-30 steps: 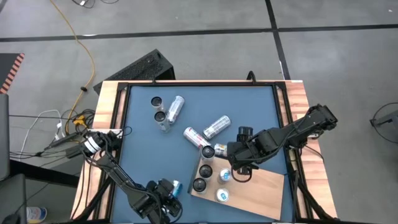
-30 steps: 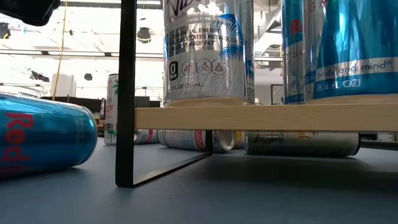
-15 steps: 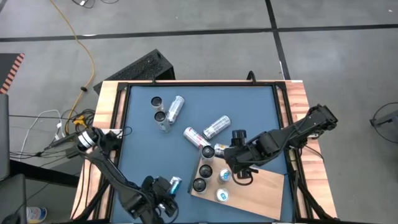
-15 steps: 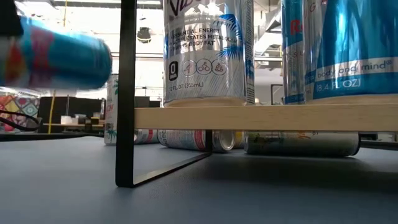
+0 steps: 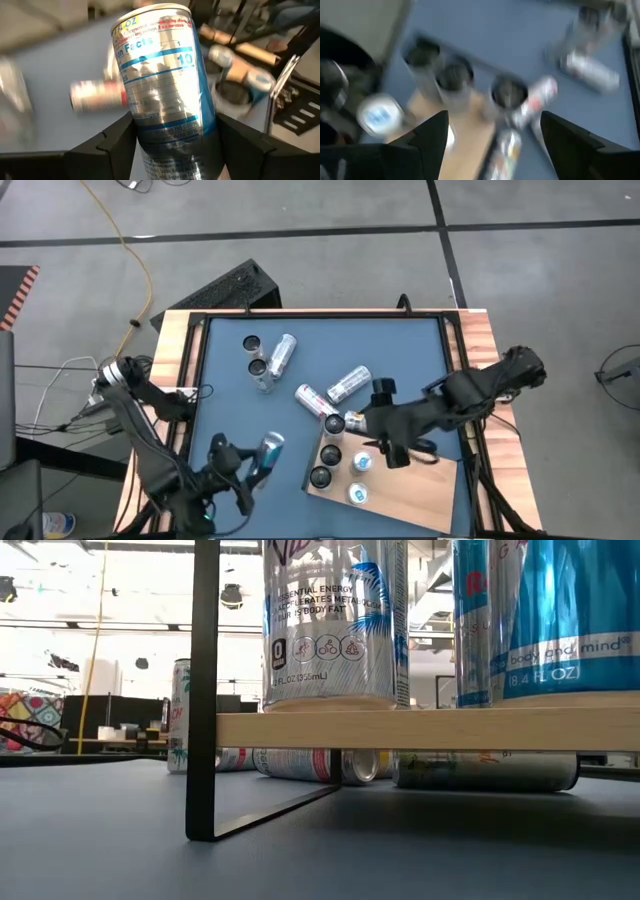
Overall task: Place canned beverage on shelf
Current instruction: Put the blue soda can on the shelf
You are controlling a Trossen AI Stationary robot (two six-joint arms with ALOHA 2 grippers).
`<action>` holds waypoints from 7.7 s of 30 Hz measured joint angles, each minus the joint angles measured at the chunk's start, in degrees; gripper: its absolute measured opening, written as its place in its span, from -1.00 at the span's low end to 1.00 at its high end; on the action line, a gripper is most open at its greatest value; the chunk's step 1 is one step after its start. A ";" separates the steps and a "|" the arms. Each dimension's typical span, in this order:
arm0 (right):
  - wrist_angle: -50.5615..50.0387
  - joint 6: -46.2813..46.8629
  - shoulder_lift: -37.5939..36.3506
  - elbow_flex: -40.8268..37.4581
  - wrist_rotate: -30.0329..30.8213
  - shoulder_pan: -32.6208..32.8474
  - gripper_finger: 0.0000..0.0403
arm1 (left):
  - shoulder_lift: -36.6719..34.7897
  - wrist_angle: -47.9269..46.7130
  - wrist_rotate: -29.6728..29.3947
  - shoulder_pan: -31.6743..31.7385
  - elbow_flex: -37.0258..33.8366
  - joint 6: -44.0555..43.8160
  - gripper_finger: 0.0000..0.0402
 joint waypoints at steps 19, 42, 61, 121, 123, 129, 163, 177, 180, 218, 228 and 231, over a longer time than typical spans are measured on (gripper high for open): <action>22.09 -18.19 2.07 6.57 -1.80 0.10 0.47 | -2.81 36.86 0.53 6.35 0.02 69.60 0.13; 24.84 -18.12 7.32 6.56 -2.73 -1.42 0.47 | -2.68 37.39 8.74 11.31 0.02 71.92 0.13; 20.83 -16.89 7.32 6.54 -7.20 -3.28 0.47 | -2.46 37.09 9.46 12.82 0.02 72.47 0.13; 18.64 -16.37 11.71 6.54 -4.09 -3.82 0.03 | -2.37 27.37 13.93 14.70 0.02 66.08 0.13; 18.29 -16.39 11.71 6.55 -4.05 -3.78 -0.05 | -2.37 27.13 14.08 14.73 0.02 66.17 0.13; 17.34 -15.83 11.69 6.71 -2.26 -2.65 -0.08 | -2.37 27.11 14.42 14.75 0.02 66.39 0.27; -24.23 28.74 8.87 16.28 0.90 -8.34 -0.08 | -2.57 12.16 14.04 12.25 0.09 41.04 0.54; -24.37 38.73 6.90 4.13 -4.06 -6.81 -0.08 | -2.59 9.85 13.51 8.40 0.07 36.27 0.54; -23.90 40.18 5.04 0.54 -4.23 -5.53 -0.08 | -2.59 9.50 12.53 7.92 0.07 36.22 0.54; -15.50 42.45 6.42 -5.94 0.81 -3.18 -0.08 | -2.59 8.78 9.62 7.77 0.02 34.37 0.54; -11.76 41.81 6.40 -11.30 -0.17 -3.06 -0.06 | -2.59 7.73 9.64 7.77 0.02 34.35 0.54; -10.13 40.83 6.40 -11.34 -0.55 -3.28 -0.06 | -2.59 7.64 9.62 7.77 0.02 34.24 0.54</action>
